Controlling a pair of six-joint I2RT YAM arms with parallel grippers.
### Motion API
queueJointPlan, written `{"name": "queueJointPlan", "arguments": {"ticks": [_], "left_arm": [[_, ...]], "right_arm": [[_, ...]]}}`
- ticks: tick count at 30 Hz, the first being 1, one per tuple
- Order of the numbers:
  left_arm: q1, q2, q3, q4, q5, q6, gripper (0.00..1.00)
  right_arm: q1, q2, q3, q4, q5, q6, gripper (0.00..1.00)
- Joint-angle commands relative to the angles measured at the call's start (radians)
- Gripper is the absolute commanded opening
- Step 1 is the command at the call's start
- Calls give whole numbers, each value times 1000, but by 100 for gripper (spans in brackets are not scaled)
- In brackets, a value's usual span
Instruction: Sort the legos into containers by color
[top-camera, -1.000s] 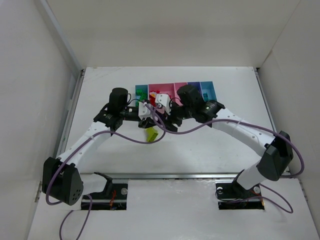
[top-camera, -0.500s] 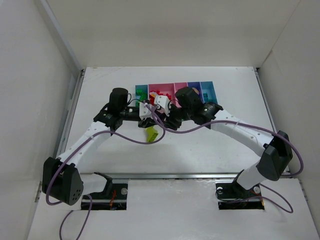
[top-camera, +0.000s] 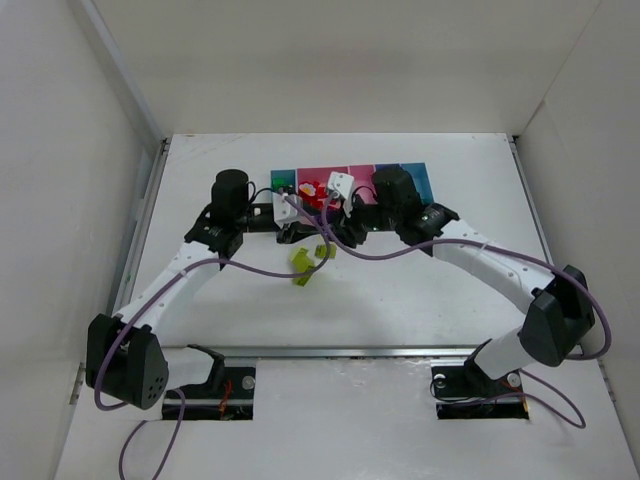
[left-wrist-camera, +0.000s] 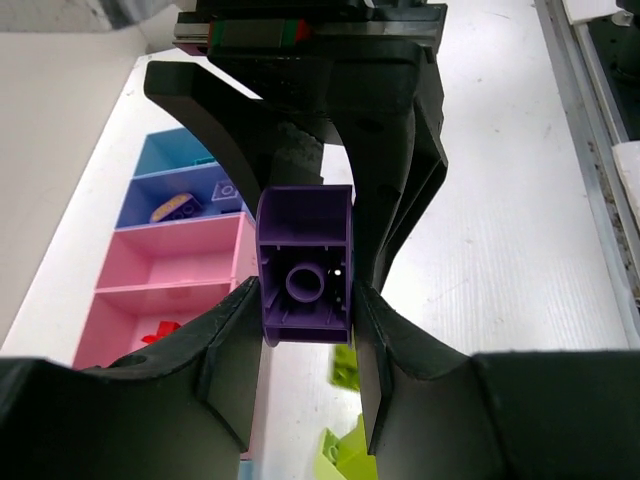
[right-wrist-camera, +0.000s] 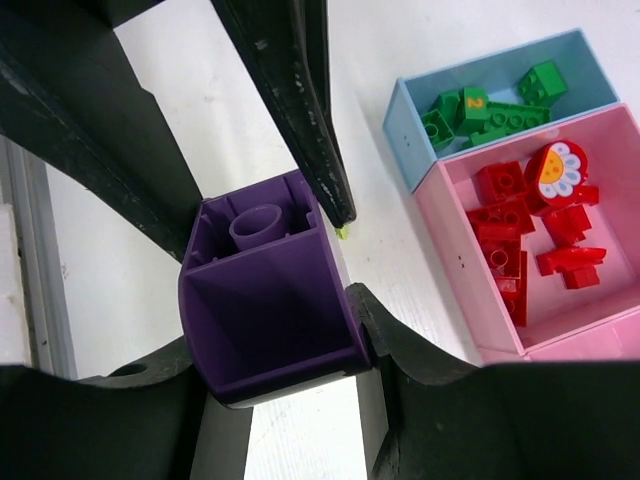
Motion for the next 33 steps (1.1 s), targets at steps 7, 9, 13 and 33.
{"name": "queueJointPlan", "arguments": {"ticks": [7, 9, 13, 33], "left_arm": [[103, 2, -9, 69, -98, -132, 0], [103, 13, -9, 89, -98, -144, 0], [103, 36, -9, 109, -107, -153, 0], [93, 107, 57, -22, 91, -6, 0]], "right_arm": [[-227, 117, 104, -63, 36, 88, 0], [-227, 139, 113, -83, 36, 78, 0], [-239, 162, 122, -83, 25, 90, 16], [-61, 67, 141, 48, -211, -54, 84]]}}
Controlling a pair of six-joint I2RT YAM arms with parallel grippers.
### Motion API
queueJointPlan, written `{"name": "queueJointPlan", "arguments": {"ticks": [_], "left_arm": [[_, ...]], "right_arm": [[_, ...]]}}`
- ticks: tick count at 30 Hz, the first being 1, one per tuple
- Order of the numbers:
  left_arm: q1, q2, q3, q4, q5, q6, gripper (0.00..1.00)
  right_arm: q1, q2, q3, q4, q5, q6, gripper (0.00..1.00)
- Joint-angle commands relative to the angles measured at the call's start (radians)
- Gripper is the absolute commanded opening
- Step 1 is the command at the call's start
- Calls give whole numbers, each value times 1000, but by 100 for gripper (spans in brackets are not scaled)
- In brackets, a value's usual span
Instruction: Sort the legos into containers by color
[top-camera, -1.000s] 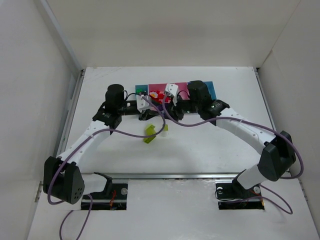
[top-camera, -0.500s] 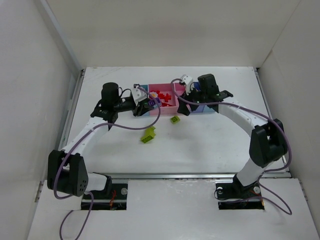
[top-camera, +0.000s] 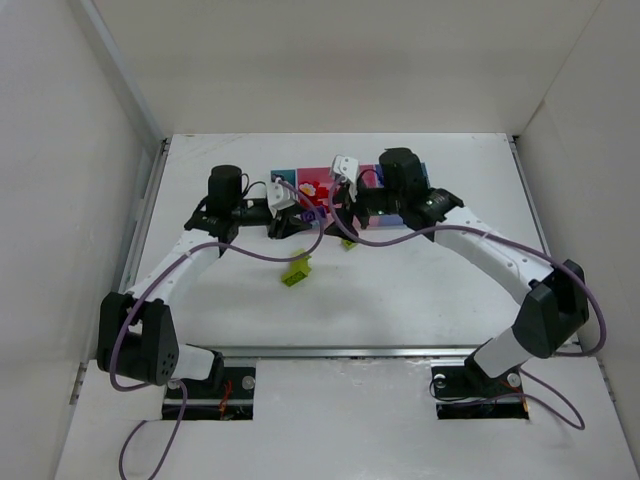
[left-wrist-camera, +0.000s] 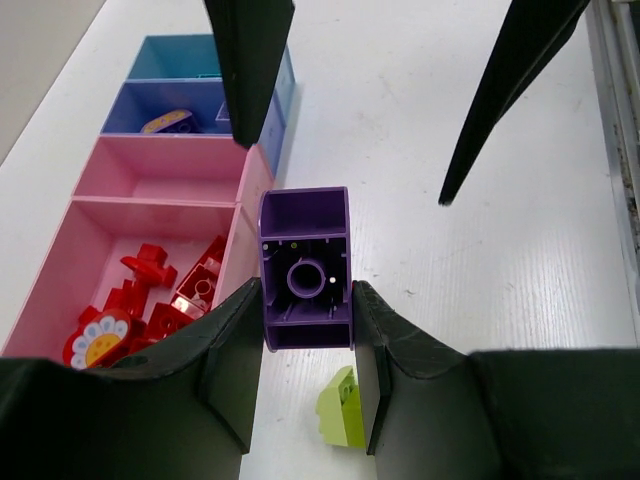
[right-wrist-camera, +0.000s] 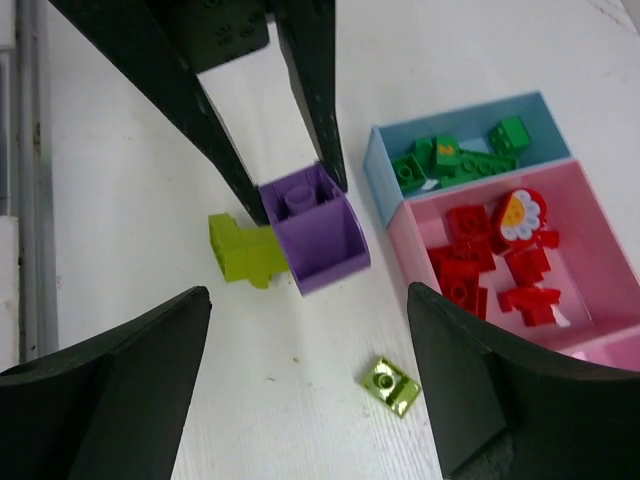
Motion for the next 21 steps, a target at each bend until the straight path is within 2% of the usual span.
{"name": "queueJointPlan", "arguments": {"ticks": [1, 5, 8, 9, 10, 12, 13, 14, 16, 17, 19, 20, 21], "left_arm": [[-6, -12, 42, -20, 77, 40, 0], [-26, -23, 42, -38, 87, 59, 0], [-35, -32, 33, -38, 87, 59, 0], [-35, -32, 33, -47, 87, 59, 0], [-35, -32, 33, -47, 99, 59, 0], [-44, -41, 33, -47, 99, 59, 0], [-44, -41, 33, -47, 99, 59, 0], [-44, -41, 33, -35, 99, 59, 0], [-44, -41, 33, -26, 82, 48, 0], [-44, -41, 33, -17, 64, 34, 18], [-44, -52, 13, 20, 19, -13, 84], [-44, -52, 13, 35, -34, -32, 100], [-44, -61, -5, 58, -70, -56, 100]], "right_arm": [[19, 41, 50, 37, -38, -27, 83], [30, 74, 95, 18, -38, -27, 77], [39, 83, 95, 19, -49, -27, 58], [39, 83, 95, 19, -49, -27, 50], [39, 83, 95, 30, -49, -27, 38], [49, 83, 95, 30, -49, -27, 27], [49, 83, 95, 30, -49, -27, 13], [49, 83, 95, 30, -33, -27, 4], [49, 74, 95, 21, -9, -27, 0], [49, 62, 79, 21, 9, -27, 0], [20, 48, 46, 50, 118, 79, 0], [1, 39, 29, 71, 167, 129, 0], [-49, 39, 10, 92, 292, 183, 0]]}}
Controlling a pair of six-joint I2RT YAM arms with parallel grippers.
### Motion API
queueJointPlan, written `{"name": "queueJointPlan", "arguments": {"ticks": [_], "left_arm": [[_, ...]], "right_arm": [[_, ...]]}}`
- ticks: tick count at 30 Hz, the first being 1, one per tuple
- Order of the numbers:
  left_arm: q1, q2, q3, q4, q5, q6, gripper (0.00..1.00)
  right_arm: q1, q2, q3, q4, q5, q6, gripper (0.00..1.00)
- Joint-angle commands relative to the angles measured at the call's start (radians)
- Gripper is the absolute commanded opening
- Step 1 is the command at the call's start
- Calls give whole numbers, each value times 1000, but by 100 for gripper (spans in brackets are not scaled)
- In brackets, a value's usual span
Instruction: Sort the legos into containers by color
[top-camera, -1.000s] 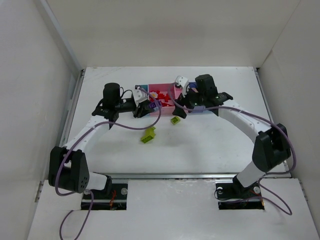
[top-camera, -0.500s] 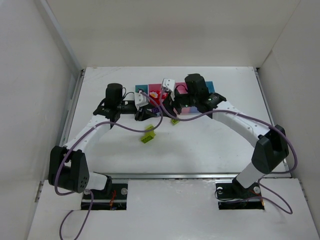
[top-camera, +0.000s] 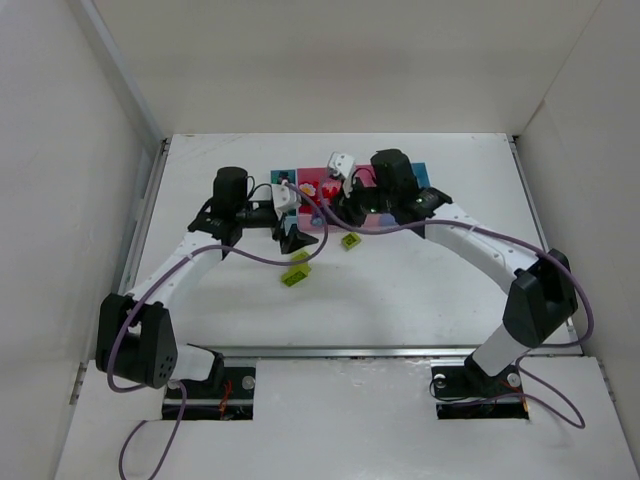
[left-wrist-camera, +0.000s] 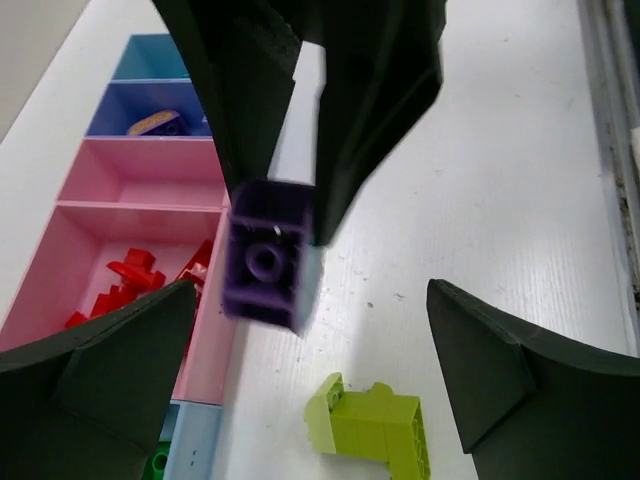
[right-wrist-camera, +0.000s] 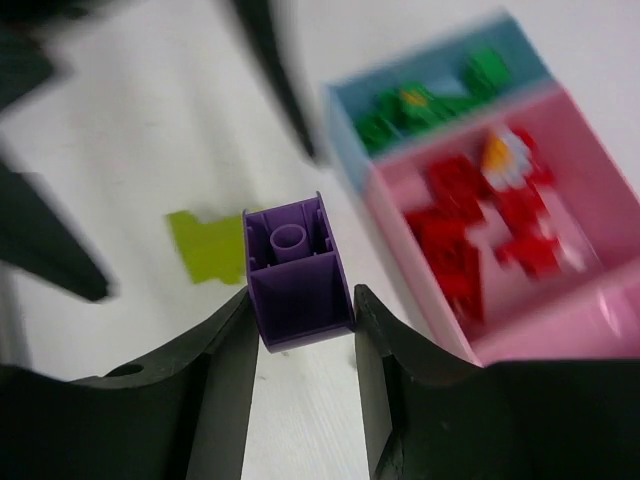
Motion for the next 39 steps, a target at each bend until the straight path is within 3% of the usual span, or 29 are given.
{"name": "queueJointPlan", "arguments": {"ticks": [1, 4, 6, 14, 16, 19, 20, 23, 26, 28, 32, 39], "left_arm": [[-6, -55, -14, 110, -96, -89, 100], [-6, -66, -43, 186, -277, -165, 100], [-15, -66, -56, 155, -345, -151, 100], [-143, -56, -42, -279, -454, 323, 100], [-178, -79, -71, -317, -520, 389, 100], [-189, -79, -91, -342, -571, 426, 100], [-189, -79, -91, -342, -581, 435, 100], [-189, -79, -100, -366, -595, 445, 100], [-198, -79, -109, -386, -595, 446, 100], [-198, -79, -120, -386, -582, 446, 100], [-209, -79, -142, -376, -548, 432, 100], [-209, -79, -188, -376, -548, 432, 100]], "right_arm": [[-103, -45, -43, 100, 293, 195, 0], [-213, -22, -62, 85, 646, 456, 0], [-258, 2, -71, 74, 732, 568, 0], [-290, 200, 82, 26, 904, 590, 0], [-290, 251, 128, 16, 904, 590, 0], [-290, 300, 188, -20, 904, 581, 15], [-290, 300, 197, -20, 895, 581, 35], [-290, 300, 208, -44, 884, 569, 70], [-277, 259, 197, -44, 873, 514, 81], [-244, 233, 188, -34, 864, 484, 87], [-166, 135, 84, -15, 858, 414, 87], [-10, 0, -132, -55, 497, 174, 87]]}}
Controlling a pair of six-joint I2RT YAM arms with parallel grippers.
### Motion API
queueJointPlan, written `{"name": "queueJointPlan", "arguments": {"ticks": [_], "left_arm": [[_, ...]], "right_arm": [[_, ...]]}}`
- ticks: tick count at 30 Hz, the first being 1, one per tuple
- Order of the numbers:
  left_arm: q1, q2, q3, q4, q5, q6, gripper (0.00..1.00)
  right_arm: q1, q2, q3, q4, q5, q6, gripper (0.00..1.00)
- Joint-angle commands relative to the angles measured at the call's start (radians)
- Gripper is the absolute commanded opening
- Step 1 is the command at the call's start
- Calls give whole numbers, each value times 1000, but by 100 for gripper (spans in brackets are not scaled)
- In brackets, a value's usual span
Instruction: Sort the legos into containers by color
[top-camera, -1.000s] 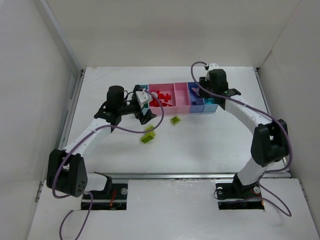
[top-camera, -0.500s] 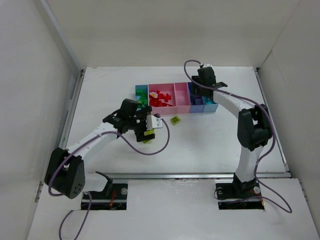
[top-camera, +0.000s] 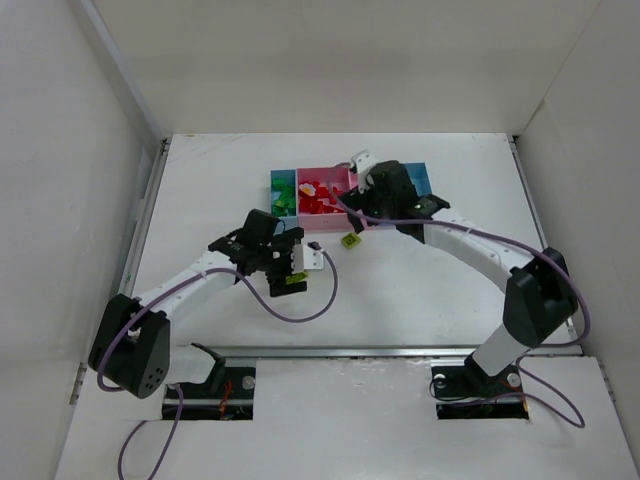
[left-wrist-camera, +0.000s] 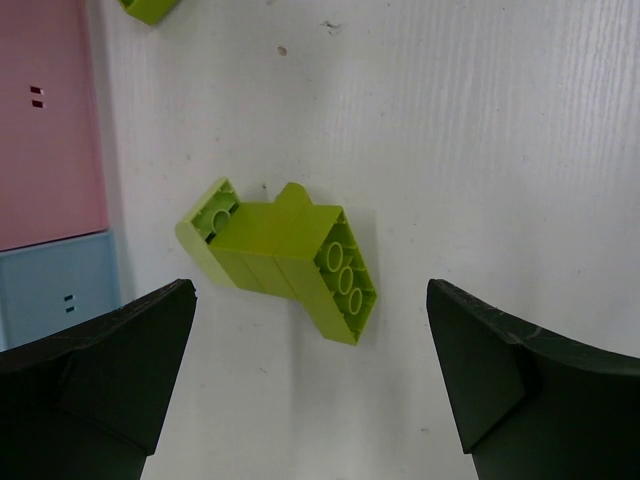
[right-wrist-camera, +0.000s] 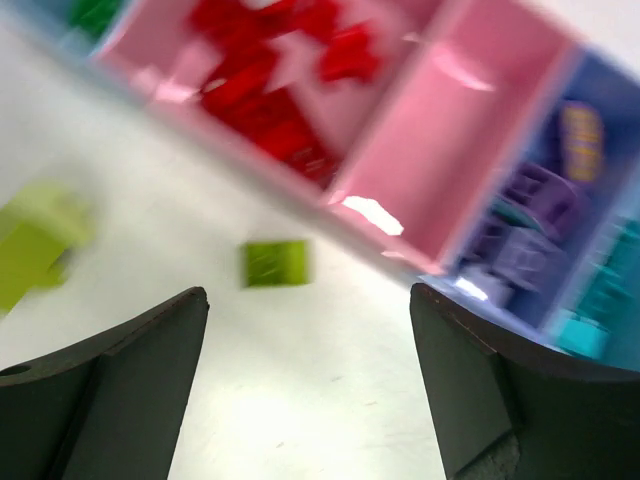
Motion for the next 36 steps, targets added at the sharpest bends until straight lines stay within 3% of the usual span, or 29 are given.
{"name": "queueJointPlan", "arguments": {"ticks": [1, 5, 13, 15, 28, 32, 36], "left_arm": [[-5, -33, -20, -2, 27, 9, 100], [-5, -33, -40, 19, 27, 0, 100], [-5, -42, -49, 28, 16, -22, 100], [-5, -42, -58, 28, 7, -31, 100], [-5, -51, -68, 65, 7, -31, 100], [-5, -51, -68, 65, -2, -31, 100], [-5, -51, -68, 65, -12, -31, 100]], "right_arm": [[55, 1, -56, -41, -194, -118, 87], [77, 66, -68, -37, -191, -40, 87], [77, 204, -6, -11, 54, 100, 91], [77, 233, -6, 9, 36, 100, 95], [77, 336, 61, 58, 47, 60, 92], [77, 371, 82, 39, 21, 48, 83], [77, 361, 72, 39, 2, 39, 52]]}}
